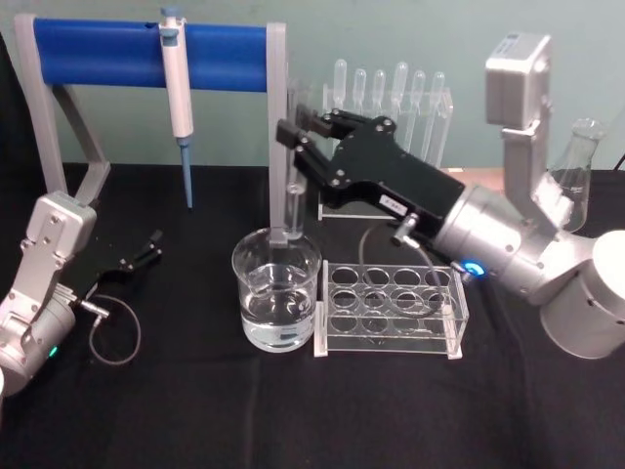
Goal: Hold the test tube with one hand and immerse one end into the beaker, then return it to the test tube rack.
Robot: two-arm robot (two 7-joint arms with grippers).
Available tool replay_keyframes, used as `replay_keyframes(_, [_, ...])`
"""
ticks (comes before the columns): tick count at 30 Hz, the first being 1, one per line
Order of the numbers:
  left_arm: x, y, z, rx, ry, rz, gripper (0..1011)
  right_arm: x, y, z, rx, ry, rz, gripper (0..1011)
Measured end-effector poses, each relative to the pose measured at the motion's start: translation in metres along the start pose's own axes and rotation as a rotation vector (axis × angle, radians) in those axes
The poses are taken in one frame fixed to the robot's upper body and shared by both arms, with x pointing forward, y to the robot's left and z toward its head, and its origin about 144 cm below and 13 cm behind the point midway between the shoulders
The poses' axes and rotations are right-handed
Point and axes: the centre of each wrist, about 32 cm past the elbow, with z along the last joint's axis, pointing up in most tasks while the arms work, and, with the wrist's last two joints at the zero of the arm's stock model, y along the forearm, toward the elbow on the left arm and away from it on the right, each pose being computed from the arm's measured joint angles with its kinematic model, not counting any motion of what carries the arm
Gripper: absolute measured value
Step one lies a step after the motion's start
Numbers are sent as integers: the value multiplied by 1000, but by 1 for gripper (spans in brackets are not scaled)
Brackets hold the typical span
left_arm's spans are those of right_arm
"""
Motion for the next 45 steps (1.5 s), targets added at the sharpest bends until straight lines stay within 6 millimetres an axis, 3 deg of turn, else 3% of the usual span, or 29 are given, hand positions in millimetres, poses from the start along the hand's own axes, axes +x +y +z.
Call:
replay_keyframes(3, [0, 0, 0, 0, 0, 0, 1000, 0, -7, 5, 0, -8, -13, 226])
replay_keyframes(9, [0, 0, 0, 0, 0, 0, 1000, -1, -39, 9, -19, -29, -88, 226])
replay_keyframes(19, [0, 0, 0, 0, 0, 0, 1000, -6, -69, -15, -49, -1, -169, 226])
replay_keyframes(30, [0, 0, 0, 0, 0, 0, 1000, -10, -75, -39, -75, 23, -198, 226])
replay_keyframes(45, [0, 0, 0, 0, 0, 0, 1000, -12, -77, -56, -126, 3, -214, 226])
